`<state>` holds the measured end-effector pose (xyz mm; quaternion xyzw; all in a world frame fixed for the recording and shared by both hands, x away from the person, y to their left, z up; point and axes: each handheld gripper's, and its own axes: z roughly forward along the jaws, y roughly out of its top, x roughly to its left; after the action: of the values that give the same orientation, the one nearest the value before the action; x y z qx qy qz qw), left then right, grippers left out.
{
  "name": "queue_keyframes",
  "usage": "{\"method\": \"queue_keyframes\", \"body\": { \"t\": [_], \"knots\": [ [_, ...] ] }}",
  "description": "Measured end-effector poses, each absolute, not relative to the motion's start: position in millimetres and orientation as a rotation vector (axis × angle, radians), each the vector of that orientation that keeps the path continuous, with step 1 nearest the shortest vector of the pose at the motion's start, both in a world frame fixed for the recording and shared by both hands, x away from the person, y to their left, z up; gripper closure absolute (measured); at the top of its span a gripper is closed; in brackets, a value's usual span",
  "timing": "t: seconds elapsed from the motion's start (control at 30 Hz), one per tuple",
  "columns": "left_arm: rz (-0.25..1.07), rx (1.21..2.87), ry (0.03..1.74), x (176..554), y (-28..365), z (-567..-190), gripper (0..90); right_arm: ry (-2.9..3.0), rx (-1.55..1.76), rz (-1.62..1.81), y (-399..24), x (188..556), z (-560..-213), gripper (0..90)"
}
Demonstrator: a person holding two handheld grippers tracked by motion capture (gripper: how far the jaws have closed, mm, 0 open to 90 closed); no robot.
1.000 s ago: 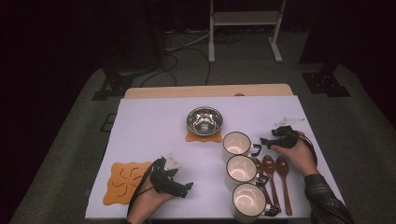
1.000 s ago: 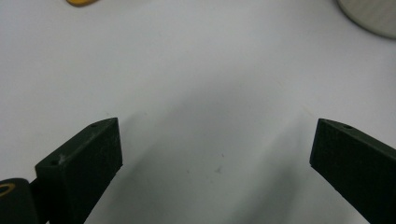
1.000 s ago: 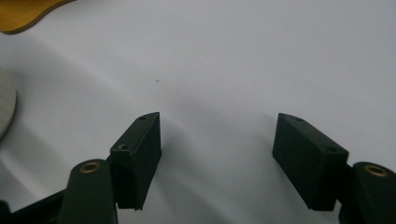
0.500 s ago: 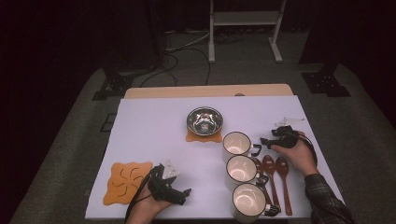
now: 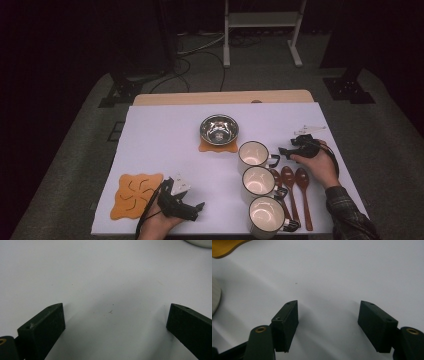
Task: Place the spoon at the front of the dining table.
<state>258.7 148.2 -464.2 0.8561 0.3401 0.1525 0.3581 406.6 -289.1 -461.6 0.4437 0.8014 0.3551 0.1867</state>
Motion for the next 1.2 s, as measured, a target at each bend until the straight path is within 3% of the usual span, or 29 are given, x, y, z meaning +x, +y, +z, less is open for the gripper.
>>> {"method": "queue_keyframes", "body": {
  "t": [1.2],
  "knots": [
    [0.390,2.209,0.878,259.0,148.4,-464.2,0.7,2.179,1.275,1.046,-293.7,383.6,-430.4,32.5]
  ]
}}
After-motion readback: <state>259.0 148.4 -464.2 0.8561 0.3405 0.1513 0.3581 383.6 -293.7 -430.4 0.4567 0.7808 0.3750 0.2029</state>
